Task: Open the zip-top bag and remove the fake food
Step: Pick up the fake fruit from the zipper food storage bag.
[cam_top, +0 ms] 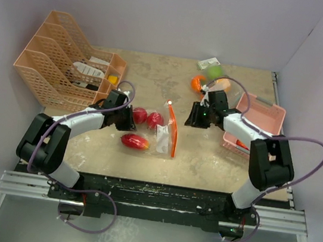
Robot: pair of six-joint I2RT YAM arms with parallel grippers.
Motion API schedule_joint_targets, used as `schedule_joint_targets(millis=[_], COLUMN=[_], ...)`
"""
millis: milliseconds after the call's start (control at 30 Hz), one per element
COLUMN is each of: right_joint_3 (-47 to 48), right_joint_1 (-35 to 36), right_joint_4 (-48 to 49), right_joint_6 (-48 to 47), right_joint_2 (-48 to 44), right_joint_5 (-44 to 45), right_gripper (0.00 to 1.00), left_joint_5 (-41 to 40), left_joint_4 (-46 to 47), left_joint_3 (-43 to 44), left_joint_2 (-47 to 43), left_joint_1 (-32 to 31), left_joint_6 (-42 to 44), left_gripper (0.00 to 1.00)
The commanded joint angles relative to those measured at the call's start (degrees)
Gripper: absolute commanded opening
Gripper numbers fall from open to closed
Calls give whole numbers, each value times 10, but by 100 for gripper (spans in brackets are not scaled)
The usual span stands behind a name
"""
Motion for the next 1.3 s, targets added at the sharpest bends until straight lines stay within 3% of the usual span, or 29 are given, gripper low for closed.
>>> schedule_joint_targets(millis=[0,300,567,800,1000,1267], right_joint_3=[30,75,112,108,111,162], right_joint_1=[51,126,161,165,167,167], right_joint_4=[70,123,121,107,124,137], right_joint_6=[-1,-29,-48,-56,-64,-70], right_joint_2=[21,63,97,136,163,162], right_joint_5=[-85,-143,-138,-126,-120,-112], right_gripper=[40,46,47,57,74,83], left_joint_5=[5,15,15,15,23,24], left_joint_4=[10,20,20,19,20,12], left_joint_3=[13,8,16,17,10,9], left_joint_2=[-4,3,8,9,7,-3], left_joint_1=[2,1,1,1,1,1], left_joint_6=[-6,-14,-11,-8,-7,-2], left_gripper=[0,0,0,0,0,0])
